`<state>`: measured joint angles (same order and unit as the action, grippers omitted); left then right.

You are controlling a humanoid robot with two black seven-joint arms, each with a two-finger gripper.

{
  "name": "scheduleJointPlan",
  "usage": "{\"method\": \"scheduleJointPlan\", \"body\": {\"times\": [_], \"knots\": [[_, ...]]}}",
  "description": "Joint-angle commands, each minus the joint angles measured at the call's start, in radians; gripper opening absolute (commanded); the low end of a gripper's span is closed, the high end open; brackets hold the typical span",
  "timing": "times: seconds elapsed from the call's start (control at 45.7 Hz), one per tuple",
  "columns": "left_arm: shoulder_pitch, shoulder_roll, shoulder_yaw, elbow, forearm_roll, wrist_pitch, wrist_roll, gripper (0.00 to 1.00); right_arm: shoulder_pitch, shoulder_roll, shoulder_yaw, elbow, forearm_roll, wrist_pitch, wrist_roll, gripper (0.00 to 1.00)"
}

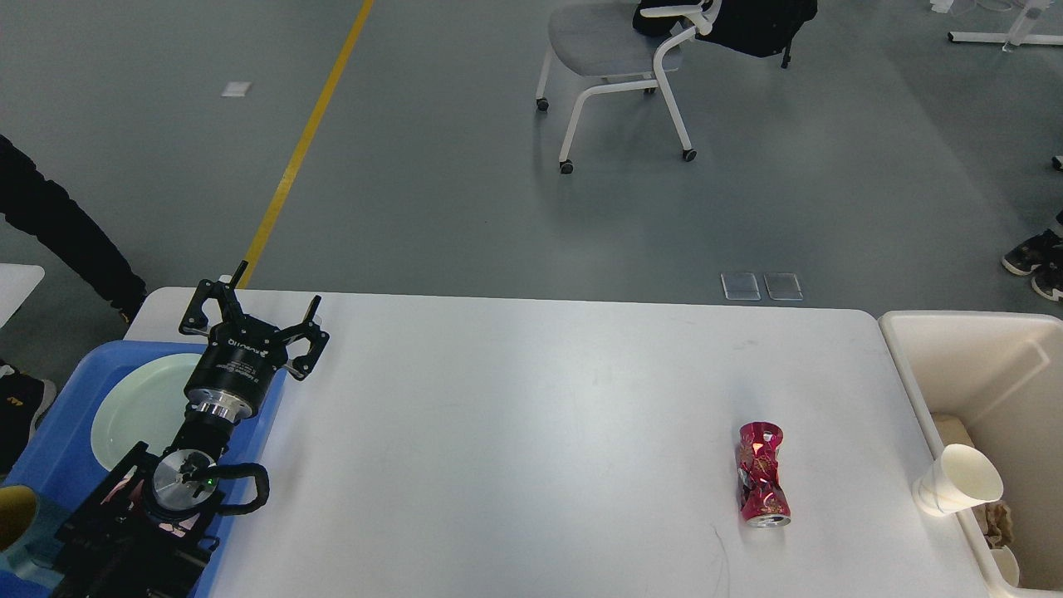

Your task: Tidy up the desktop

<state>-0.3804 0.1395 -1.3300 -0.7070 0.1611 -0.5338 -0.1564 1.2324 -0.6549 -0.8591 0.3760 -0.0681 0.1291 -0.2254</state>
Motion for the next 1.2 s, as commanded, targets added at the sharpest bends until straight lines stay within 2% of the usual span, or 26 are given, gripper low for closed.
{"method": "scheduleJointPlan", "body": {"times": [0.0,0.109,0.263,0.525,0.657,0.832,1.182], "knots": [[0.000,0.000,0.000,0.000,0.000,0.000,0.000,0.96,0.238,0.017,-0.172,0.246,-0.047,0.035,-0.002,1.00],[0.000,0.000,0.000,0.000,0.000,0.000,0.000,0.96,0.459,0.049,-0.248,0.481,-0.052,0.112,-0.008,1.00],[0.000,0.000,0.000,0.000,0.000,0.000,0.000,0.96,0.682,0.106,-0.270,0.664,-0.052,0.257,-0.052,1.00],[0.000,0.000,0.000,0.000,0.000,0.000,0.000,0.96,1.027,0.218,-0.299,0.848,-0.019,0.690,-0.054,1.00],[0.000,0.000,0.000,0.000,0.000,0.000,0.000,0.96,1.133,0.221,-0.299,0.915,0.085,0.831,-0.052,1.00],[0.000,0.000,0.000,0.000,0.000,0.000,0.000,0.96,1.237,0.215,-0.316,0.985,0.148,0.831,-0.055,1.00],[0.000,0.000,0.000,0.000,0.000,0.000,0.000,0.96,1.262,0.261,-0.426,0.989,0.145,0.831,-0.060,1.00]]}}
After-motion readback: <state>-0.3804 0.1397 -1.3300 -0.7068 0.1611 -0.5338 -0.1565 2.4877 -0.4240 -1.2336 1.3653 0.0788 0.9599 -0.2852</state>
